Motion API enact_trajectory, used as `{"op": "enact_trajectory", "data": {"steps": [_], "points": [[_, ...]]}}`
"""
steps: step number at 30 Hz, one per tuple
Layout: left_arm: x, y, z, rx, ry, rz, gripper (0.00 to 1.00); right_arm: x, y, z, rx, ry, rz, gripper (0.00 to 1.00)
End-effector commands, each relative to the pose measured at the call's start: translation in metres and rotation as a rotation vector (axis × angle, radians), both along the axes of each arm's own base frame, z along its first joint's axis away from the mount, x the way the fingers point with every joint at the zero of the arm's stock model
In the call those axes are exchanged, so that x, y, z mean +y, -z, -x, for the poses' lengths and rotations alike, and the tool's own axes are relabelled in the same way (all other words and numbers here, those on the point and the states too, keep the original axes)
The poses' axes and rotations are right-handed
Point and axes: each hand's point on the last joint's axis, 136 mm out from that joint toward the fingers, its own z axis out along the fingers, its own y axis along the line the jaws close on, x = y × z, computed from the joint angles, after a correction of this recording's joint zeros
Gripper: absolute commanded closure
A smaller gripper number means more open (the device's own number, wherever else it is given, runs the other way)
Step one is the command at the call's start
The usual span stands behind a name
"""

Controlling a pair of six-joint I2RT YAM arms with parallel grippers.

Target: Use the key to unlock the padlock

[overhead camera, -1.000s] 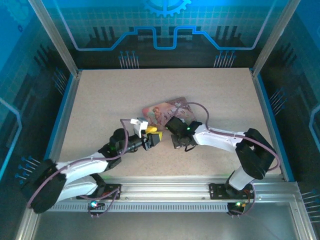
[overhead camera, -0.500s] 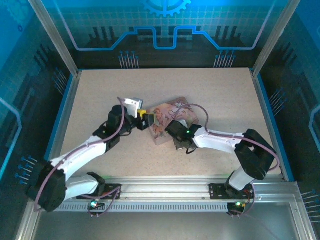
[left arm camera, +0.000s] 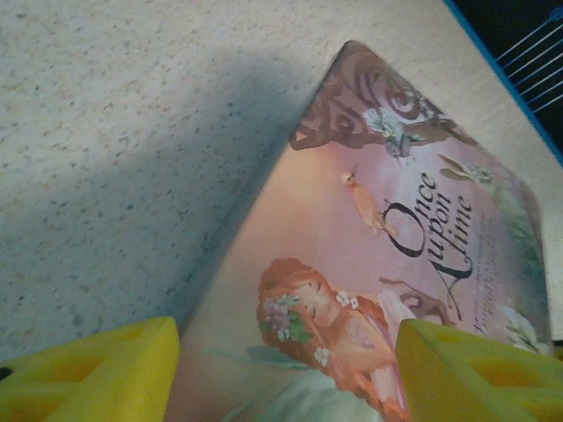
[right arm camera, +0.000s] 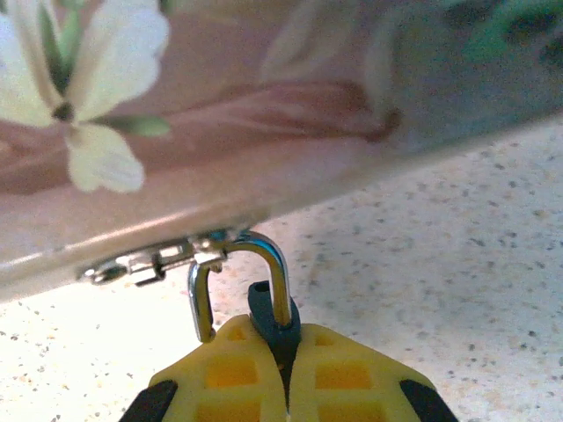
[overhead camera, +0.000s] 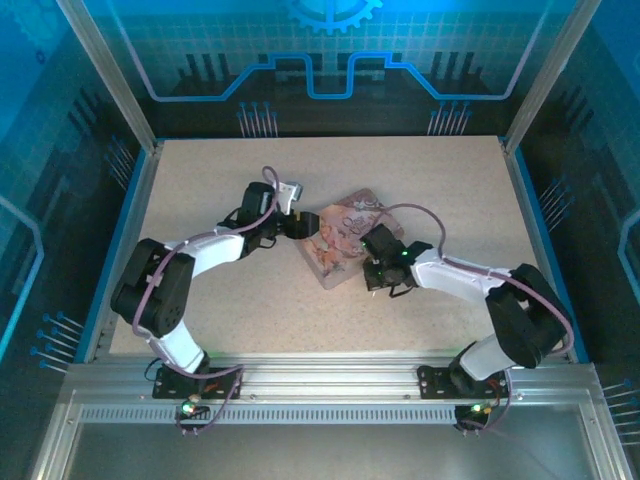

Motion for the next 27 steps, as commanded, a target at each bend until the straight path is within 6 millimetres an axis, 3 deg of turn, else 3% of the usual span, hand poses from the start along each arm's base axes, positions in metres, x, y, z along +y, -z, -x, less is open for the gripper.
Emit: {"op": "enact_trajectory", "data": {"steps": [1,10,19,27], "points": [[-0.014,0.008,0.017,0.054,0.068,0.076,0.34,0.003,-0.007,0.000,0.004,-0.022,-0.119,1.00],[-0.011,0.035,0.057,0.107,0.045,0.057,0.35,0.028,-0.029,0.010,0.102,-0.136,-0.509,1.00],[-0.004,0.042,0.073,0.123,0.025,0.045,0.36,-0.020,-0.008,0.004,0.169,0.200,-0.523,1.00],[-0.004,0.055,0.095,0.146,0.016,0.028,0.37,-0.030,-0.006,-0.006,0.139,0.273,-0.557,0.99]]}}
